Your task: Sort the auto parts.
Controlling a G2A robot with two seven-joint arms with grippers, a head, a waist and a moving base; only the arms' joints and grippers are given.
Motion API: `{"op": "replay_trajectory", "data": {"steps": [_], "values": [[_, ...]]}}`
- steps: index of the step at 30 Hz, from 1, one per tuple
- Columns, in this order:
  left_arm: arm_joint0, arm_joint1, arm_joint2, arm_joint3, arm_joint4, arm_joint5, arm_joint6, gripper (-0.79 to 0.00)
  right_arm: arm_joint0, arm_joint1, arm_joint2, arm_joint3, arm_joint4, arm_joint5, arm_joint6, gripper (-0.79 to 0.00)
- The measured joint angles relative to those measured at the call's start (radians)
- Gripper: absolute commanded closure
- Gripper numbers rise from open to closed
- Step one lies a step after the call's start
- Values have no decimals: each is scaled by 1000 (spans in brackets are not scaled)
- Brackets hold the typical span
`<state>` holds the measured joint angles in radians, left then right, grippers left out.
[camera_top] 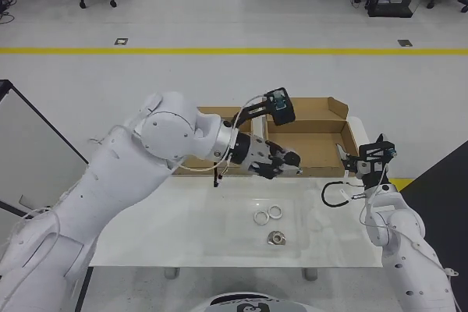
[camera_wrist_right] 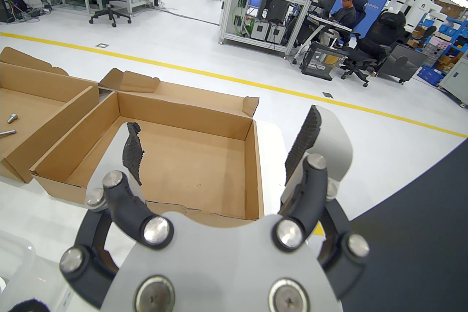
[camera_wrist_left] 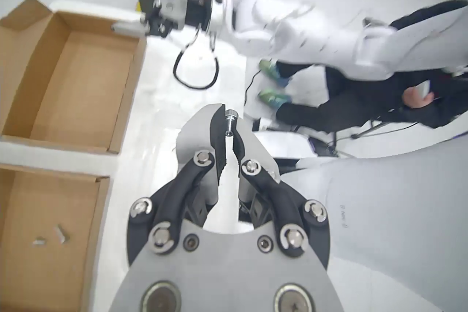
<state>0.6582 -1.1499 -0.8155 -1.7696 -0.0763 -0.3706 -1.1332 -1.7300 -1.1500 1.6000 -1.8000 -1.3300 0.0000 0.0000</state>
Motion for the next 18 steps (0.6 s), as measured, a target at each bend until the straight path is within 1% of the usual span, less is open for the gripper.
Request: {"op": "replay_trajectory", "data": {"steps": [2,5,7,10,13,18], "values": [[54,7,-50,4,-114,-75,45,0,0,0,0,0,0,0,0,-785],[109,7,-81,18,-289,-202,85,0,0,0,0,0,0,0,0,-785],[128,3,-83,44,-410,-283,88,0,0,0,0,0,0,0,0,-785],[134,-5,-76,82,-536,-367,88,0,0,0,0,0,0,0,0,-785],[127,-10,-70,118,-578,-395,76,0,0,0,0,0,0,0,0,-785],[126,-10,-71,119,-570,-391,75,0,0,0,0,0,0,0,0,-785]]}}
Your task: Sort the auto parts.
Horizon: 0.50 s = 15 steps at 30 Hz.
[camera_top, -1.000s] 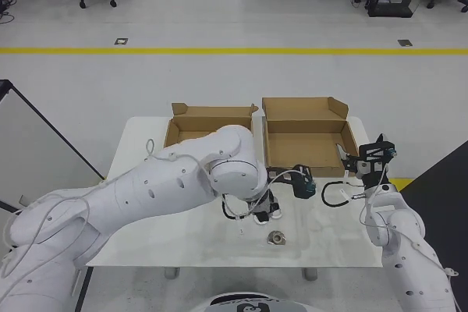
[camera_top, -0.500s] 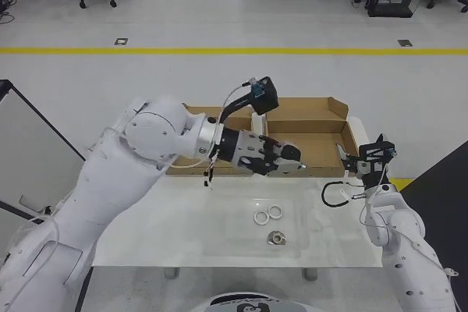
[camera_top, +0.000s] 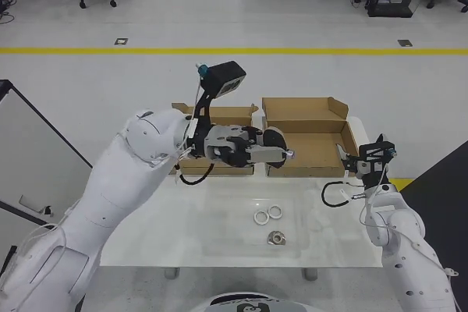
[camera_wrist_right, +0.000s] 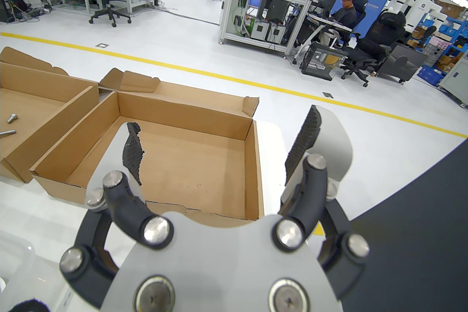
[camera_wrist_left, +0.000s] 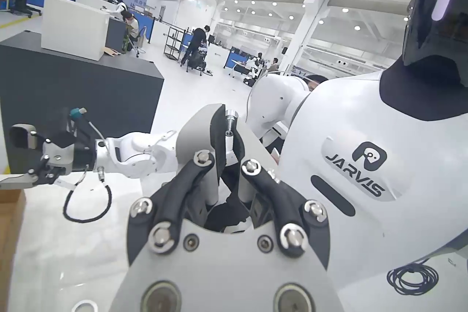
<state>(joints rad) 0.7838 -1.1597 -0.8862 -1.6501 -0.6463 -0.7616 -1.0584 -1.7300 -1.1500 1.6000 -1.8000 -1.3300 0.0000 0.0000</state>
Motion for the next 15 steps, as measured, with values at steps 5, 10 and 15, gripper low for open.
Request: {"op": "replay_trajectory", "data": {"steps": [5,10,15], "values": [[10,-1,-4,-10,-5,5,17,0,0,0,0,0,0,0,0,-785],[49,-14,-3,-52,-106,-32,113,0,0,0,0,0,0,0,0,-785],[54,-31,22,-43,-259,-68,96,0,0,0,0,0,0,0,0,-785]]}}
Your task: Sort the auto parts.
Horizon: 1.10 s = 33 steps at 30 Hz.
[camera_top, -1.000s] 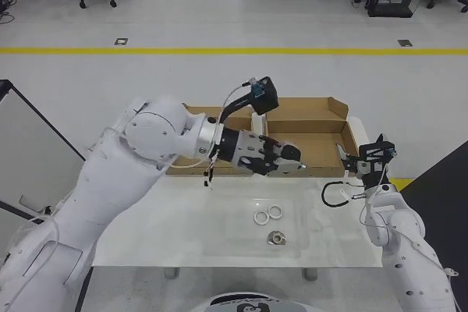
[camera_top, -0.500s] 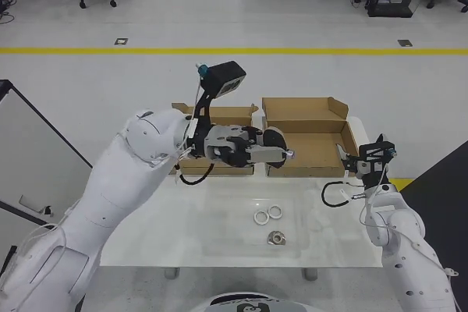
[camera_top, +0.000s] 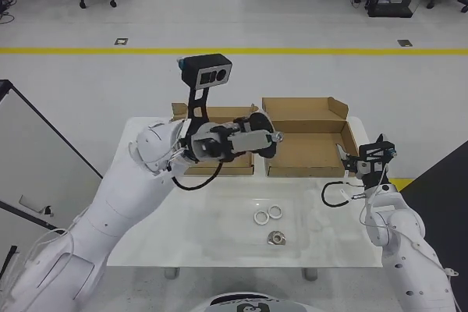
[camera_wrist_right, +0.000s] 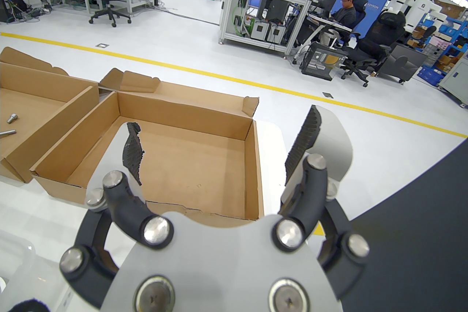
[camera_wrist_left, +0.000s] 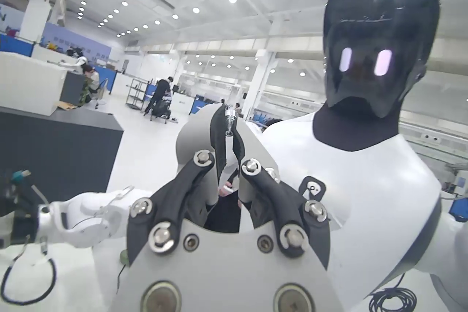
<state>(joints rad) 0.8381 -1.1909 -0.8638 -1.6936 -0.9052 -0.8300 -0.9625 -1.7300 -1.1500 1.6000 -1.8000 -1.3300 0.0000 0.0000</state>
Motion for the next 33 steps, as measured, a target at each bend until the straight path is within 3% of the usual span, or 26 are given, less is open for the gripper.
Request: {"op": "replay_trajectory", "data": {"steps": [9,20,26,33], "values": [[10,-36,8,-33,-269,9,-37,0,0,0,0,0,0,0,0,-785],[81,-105,-68,-65,-551,122,-151,0,0,0,0,0,0,0,0,-785],[109,-148,-126,-37,-535,190,-218,0,0,0,0,0,0,0,0,-785],[118,-179,-167,5,-337,193,-221,0,0,0,0,0,0,0,0,-785]]}}
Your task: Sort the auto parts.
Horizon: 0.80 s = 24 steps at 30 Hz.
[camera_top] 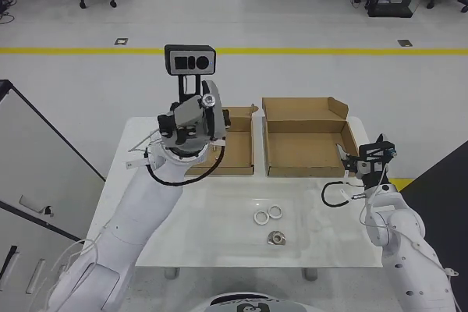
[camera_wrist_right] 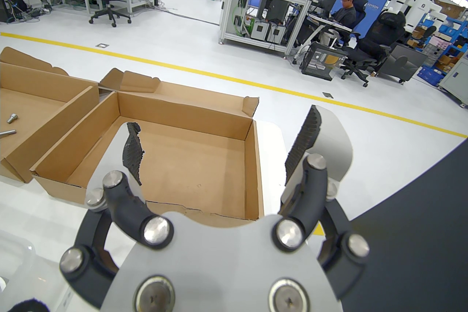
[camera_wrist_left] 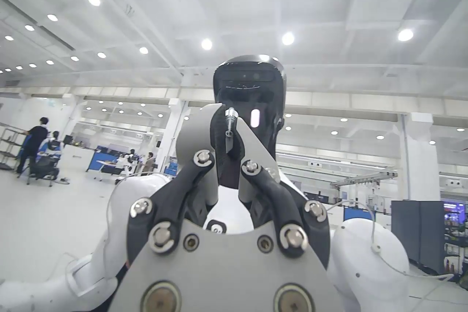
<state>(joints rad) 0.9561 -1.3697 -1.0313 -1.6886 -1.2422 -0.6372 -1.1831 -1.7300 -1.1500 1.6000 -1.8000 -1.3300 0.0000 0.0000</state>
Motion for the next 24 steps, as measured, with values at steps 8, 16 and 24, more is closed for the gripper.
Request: {"op": "replay_trajectory", "data": {"steps": [8,16,24], "values": [[3,-18,-16,19,155,-15,15,0,0,0,0,0,0,0,0,-785],[18,-52,-14,-26,-58,19,-19,0,0,0,0,0,0,0,0,-785],[30,-92,-52,-34,-130,81,-81,0,0,0,0,0,0,0,0,-785]]}}
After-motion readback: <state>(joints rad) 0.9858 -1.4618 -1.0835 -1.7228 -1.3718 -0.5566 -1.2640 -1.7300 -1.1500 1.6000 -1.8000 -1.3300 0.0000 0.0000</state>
